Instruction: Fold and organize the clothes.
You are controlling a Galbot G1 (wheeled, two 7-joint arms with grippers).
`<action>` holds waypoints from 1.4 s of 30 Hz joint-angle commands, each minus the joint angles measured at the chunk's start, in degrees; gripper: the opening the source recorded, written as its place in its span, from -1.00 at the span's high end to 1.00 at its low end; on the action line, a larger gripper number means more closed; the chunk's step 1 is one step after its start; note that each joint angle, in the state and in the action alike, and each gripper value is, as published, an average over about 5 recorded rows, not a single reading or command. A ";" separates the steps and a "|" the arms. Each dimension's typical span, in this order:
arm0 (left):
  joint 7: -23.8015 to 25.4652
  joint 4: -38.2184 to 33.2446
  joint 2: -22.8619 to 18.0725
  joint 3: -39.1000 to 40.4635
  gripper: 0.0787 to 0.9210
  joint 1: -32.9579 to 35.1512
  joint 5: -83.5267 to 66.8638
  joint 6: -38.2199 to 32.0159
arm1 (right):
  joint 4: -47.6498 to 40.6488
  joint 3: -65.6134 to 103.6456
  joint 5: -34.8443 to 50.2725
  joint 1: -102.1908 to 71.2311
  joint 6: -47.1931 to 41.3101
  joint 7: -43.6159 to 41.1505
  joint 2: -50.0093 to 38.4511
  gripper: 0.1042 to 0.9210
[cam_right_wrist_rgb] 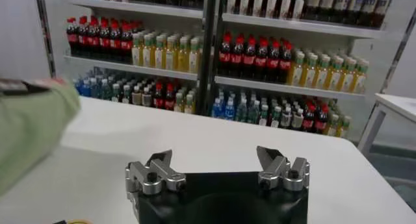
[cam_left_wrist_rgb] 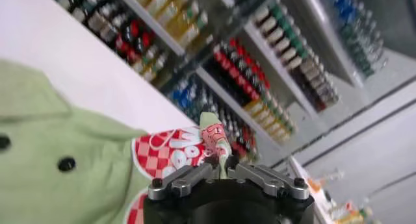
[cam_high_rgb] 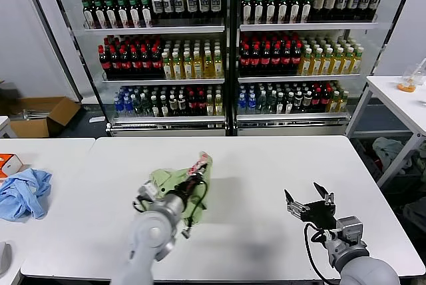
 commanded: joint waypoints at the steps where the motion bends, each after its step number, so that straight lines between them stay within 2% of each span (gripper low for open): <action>1: 4.79 9.94 -8.39 11.85 0.89 -6.00 16.60 -2.38 | -0.38 0.00 0.11 0.42 0.20 -0.10 -0.39 -0.76; 6: 8.33 9.00 -9.69 15.54 0.60 -6.14 22.10 -4.16 | -0.52 -0.18 0.11 0.71 0.27 -0.13 -0.46 -0.76; 13: 9.29 1.66 -8.68 16.94 0.13 -2.15 23.21 -4.80 | -1.01 -1.08 0.22 1.66 0.36 -0.16 -0.23 -0.76; 16: 9.01 -0.38 -6.33 14.00 -0.07 0.14 26.54 -5.78 | -2.29 -2.85 0.74 3.53 0.23 0.11 0.67 -0.76; 19: 8.67 -1.86 -2.06 8.87 -0.28 3.39 33.27 -7.43 | -4.42 -5.66 2.31 6.85 -0.49 0.82 2.36 -0.76; 25: 6.80 -6.50 5.57 -4.54 -0.70 10.80 36.11 -8.88 | -12.95 -13.73 10.65 18.64 -3.86 4.36 8.55 -0.76; 32: 5.78 -10.53 8.31 -14.56 -0.77 18.68 35.33 -9.34 | -24.19 -21.64 14.32 31.06 -5.59 6.49 16.55 -0.76; 42: 5.47 -12.44 8.45 -18.03 -0.77 23.78 34.16 -10.01 | -34.26 -25.39 15.73 37.59 -6.35 7.70 23.01 -0.76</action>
